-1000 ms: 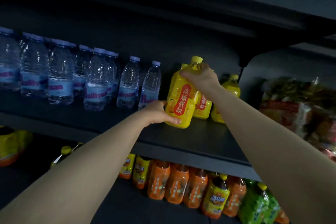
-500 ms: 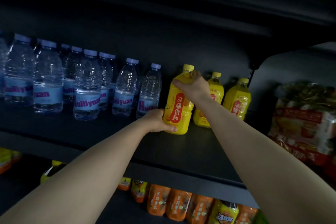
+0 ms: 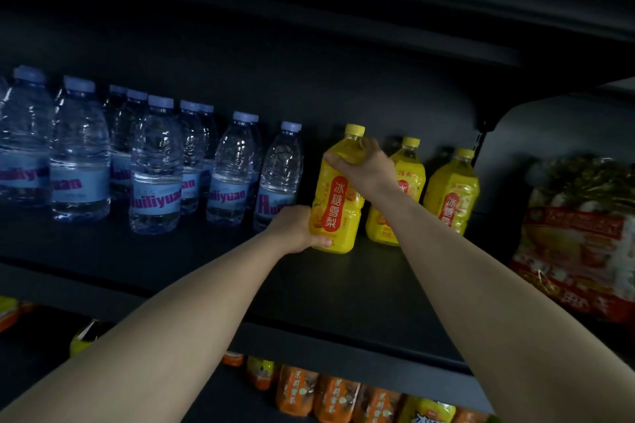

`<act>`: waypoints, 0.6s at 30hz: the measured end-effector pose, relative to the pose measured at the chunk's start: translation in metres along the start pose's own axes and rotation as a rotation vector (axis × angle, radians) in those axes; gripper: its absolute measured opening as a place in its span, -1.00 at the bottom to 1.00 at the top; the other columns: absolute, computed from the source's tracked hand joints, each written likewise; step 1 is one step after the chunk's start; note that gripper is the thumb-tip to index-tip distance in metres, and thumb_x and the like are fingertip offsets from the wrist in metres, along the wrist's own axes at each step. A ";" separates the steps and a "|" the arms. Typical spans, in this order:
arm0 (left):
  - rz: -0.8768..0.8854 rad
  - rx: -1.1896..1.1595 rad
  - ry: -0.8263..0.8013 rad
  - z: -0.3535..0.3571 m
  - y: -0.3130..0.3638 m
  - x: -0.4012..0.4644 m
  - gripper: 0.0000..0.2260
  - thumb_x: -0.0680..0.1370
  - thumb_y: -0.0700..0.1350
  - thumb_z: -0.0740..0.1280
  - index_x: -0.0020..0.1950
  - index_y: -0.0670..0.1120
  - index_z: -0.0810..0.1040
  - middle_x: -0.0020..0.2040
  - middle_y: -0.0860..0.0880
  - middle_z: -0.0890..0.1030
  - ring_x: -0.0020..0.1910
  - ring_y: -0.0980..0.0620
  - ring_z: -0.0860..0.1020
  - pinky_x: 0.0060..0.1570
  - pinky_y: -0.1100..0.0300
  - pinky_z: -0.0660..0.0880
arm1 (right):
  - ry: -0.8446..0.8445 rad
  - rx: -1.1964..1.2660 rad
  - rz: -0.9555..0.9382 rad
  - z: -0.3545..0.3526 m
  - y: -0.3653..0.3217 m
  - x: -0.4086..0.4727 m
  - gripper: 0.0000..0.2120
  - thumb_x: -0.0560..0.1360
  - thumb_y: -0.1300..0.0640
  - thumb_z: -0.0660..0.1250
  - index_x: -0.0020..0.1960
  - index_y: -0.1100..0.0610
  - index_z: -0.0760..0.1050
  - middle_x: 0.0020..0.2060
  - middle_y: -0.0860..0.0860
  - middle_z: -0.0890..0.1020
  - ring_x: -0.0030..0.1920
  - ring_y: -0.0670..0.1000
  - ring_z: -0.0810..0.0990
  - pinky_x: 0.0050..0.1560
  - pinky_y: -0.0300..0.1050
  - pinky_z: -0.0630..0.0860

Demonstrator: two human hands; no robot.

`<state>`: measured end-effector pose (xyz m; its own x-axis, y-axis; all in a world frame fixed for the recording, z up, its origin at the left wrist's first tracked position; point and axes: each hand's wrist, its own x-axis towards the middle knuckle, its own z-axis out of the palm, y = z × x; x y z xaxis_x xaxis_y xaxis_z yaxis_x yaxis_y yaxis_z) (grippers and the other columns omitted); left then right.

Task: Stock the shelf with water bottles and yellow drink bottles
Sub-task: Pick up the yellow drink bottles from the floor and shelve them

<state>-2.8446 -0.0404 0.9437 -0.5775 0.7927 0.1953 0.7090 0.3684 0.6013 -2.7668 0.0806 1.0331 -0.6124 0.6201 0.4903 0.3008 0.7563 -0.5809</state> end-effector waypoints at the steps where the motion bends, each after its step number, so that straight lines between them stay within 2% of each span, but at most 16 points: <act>1: 0.003 -0.005 -0.001 0.000 0.000 0.000 -0.45 0.48 0.06 0.48 0.41 -0.06 0.43 0.34 -0.06 0.54 0.32 -0.05 0.48 0.27 0.11 0.37 | -0.001 -0.006 0.001 0.000 0.001 0.000 -0.09 0.37 -0.43 0.36 0.53 0.01 0.16 0.33 0.10 0.49 0.20 0.13 0.56 -0.07 -0.05 0.60; 7: 0.004 -0.034 -0.007 -0.001 -0.004 0.001 -0.44 0.46 0.03 0.50 0.41 -0.06 0.44 0.34 -0.06 0.54 0.33 -0.03 0.49 0.30 0.12 0.37 | -0.016 -0.016 -0.017 0.000 0.002 0.002 -0.12 0.40 -0.42 0.33 0.53 0.01 0.14 0.36 0.11 0.45 0.22 0.14 0.54 -0.18 -0.12 0.48; 12: 0.009 0.002 0.024 0.000 -0.003 0.001 -0.45 0.47 0.03 0.49 0.41 -0.06 0.44 0.34 -0.06 0.54 0.32 -0.04 0.48 0.25 0.15 0.35 | -0.012 -0.039 -0.018 0.001 0.003 0.004 -0.13 0.41 -0.42 0.32 0.54 0.02 0.14 0.36 0.12 0.44 0.19 0.14 0.56 -0.37 -0.21 0.37; 18: 0.023 0.009 0.060 0.002 -0.006 0.000 -0.47 0.45 0.05 0.51 0.37 -0.04 0.48 0.30 -0.04 0.57 0.29 -0.02 0.51 0.26 0.13 0.37 | -0.015 -0.049 -0.019 0.004 0.005 0.007 -0.11 0.41 -0.43 0.30 0.54 0.01 0.12 0.38 0.13 0.42 0.19 0.15 0.56 -0.34 -0.18 0.44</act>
<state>-2.8482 -0.0418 0.9389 -0.5838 0.7707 0.2553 0.7258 0.3545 0.5895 -2.7719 0.0880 1.0310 -0.6293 0.6029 0.4904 0.3246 0.7772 -0.5390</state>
